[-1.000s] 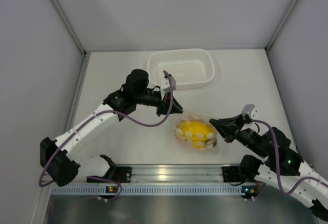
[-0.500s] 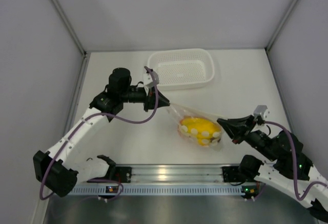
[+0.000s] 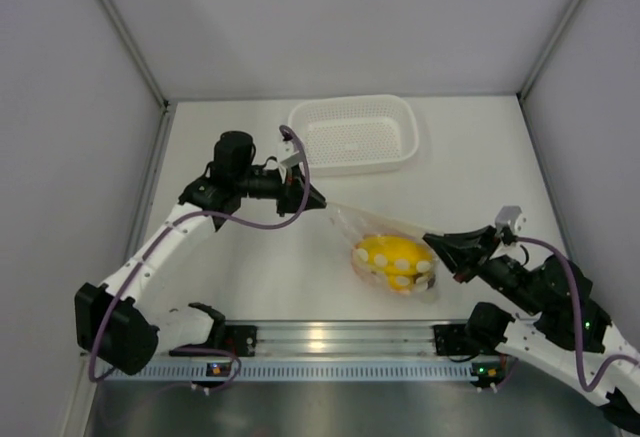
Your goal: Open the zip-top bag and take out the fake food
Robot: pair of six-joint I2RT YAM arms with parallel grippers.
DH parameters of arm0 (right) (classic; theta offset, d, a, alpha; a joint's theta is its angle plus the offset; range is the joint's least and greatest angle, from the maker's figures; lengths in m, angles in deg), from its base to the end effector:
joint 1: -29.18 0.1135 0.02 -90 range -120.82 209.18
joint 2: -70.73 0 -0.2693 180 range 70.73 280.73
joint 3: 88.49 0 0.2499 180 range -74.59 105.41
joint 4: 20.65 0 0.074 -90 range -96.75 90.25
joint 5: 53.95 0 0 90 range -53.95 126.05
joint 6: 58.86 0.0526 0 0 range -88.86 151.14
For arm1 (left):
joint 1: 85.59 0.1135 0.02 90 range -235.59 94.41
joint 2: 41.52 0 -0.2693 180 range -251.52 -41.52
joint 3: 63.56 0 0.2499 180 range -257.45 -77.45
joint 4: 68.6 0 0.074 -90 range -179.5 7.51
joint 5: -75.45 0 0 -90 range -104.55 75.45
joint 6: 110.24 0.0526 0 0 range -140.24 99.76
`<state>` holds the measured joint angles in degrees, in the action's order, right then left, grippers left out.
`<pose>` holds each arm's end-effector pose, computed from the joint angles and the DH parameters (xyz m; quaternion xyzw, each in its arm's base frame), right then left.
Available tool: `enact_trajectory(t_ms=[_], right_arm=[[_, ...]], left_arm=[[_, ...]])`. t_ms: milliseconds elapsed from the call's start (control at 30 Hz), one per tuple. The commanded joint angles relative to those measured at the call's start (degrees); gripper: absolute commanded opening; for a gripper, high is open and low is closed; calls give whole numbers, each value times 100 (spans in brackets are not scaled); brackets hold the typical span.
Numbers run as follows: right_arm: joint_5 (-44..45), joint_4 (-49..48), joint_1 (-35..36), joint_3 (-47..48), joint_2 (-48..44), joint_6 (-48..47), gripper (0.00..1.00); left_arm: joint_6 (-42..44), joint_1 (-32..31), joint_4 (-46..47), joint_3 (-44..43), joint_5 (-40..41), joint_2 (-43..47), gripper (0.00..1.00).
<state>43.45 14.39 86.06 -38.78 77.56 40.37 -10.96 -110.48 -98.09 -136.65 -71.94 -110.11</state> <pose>0.0388 0.0471 0.3328 -0.2204 0.6195 0.3748 0.6536 0.2205 -0.1511 0.3406 0.4640 0.6313 -0.4652 0.4120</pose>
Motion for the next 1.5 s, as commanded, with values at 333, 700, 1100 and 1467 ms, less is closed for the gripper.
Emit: enact_trajectory(t_ms=[333, 700, 1100, 1467], right_arm=[[-1021, -691, 86, -171, 460, 61, 0], [-1355, -735, 95, -215, 547, -27, 0], [-1548, -805, 86, -224, 644, -132, 0], [-1382, -770, 86, -224, 591, -115, 0]], left_arm=[[-13, -103, 83, -241, -810, -127, 57], [-128, -1361, 487, -663, 193, -470, 92], [-154, -1361, 645, -619, 1028, -452, 98], [-128, -1361, 672, -444, 158, -699, 95]])
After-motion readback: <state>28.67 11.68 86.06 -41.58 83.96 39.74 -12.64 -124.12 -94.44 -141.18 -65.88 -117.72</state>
